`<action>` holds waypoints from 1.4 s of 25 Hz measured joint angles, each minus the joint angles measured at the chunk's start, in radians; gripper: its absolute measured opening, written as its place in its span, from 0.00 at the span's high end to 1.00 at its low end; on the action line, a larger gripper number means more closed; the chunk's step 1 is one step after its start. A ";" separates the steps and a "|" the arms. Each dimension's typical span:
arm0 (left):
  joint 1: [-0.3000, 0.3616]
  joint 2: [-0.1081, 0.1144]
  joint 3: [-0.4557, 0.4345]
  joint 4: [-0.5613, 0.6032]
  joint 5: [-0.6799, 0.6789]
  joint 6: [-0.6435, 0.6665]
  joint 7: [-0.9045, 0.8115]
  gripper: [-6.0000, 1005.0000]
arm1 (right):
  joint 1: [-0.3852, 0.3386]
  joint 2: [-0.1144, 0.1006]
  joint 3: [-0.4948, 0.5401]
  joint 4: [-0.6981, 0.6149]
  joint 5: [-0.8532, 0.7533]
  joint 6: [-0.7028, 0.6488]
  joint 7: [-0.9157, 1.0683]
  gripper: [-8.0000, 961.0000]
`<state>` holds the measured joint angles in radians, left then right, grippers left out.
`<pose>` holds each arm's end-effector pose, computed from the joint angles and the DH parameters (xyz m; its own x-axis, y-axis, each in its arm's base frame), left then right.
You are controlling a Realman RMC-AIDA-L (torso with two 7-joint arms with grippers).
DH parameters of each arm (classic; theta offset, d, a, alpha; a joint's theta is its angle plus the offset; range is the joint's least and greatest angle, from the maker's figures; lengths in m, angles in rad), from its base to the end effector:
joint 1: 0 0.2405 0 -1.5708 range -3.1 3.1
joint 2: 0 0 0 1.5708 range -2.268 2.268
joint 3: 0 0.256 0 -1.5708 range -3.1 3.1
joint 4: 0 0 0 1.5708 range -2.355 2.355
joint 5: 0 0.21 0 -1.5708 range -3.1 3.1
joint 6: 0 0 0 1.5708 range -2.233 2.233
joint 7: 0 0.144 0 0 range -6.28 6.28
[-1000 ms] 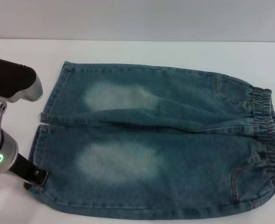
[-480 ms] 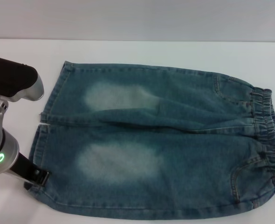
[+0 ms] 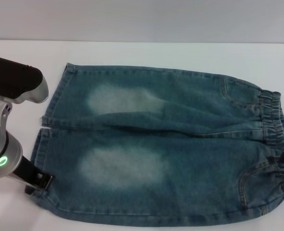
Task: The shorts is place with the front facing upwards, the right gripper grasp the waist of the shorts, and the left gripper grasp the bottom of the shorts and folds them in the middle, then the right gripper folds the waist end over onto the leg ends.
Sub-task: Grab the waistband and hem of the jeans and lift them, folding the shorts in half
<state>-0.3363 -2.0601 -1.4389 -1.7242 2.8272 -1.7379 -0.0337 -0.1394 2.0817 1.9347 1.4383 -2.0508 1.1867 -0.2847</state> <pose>-0.2046 0.2801 0.0087 0.3798 0.9144 -0.1405 0.6266 -0.3660 -0.6881 0.3329 0.2351 0.0506 -0.1054 -0.8013 -0.5889 -0.9793 0.1867 -0.0787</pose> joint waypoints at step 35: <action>-0.047 -0.001 -0.015 0.053 0.000 0.015 0.018 0.99 | 0.046 -0.008 -0.024 -0.058 0.053 0.028 -0.096 0.78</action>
<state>-0.3835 -2.0613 -1.4543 -1.6715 2.8271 -1.7225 -0.0159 -0.0935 2.0738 1.9109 1.3806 -1.9975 1.2142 -0.3811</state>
